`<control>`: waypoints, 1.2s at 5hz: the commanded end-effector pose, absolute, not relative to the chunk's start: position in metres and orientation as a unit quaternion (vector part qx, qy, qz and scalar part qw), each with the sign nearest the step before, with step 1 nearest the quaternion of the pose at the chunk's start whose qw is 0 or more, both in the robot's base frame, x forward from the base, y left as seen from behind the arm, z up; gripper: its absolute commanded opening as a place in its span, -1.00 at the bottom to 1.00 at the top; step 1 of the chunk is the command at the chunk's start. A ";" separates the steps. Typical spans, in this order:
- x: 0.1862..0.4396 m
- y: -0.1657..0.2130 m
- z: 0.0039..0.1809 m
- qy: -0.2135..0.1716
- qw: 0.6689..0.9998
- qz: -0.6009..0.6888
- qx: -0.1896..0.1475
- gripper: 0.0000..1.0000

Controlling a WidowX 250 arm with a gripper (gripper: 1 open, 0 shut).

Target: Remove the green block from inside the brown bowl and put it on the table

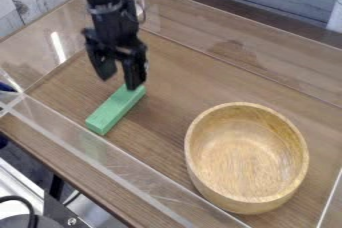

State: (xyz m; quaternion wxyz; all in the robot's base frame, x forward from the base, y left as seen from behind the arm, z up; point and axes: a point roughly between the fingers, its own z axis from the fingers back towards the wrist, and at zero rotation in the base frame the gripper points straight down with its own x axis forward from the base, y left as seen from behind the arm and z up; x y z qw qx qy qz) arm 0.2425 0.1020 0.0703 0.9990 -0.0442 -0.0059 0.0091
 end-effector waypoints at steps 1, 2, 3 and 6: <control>0.261 0.096 0.118 -0.059 0.998 0.003 -0.030 1.00; 0.270 0.084 0.144 -0.074 0.997 -0.001 -0.030 1.00; 0.258 0.090 0.130 -0.061 0.998 -0.005 -0.028 1.00; 0.238 0.097 0.099 -0.042 0.999 -0.007 -0.026 1.00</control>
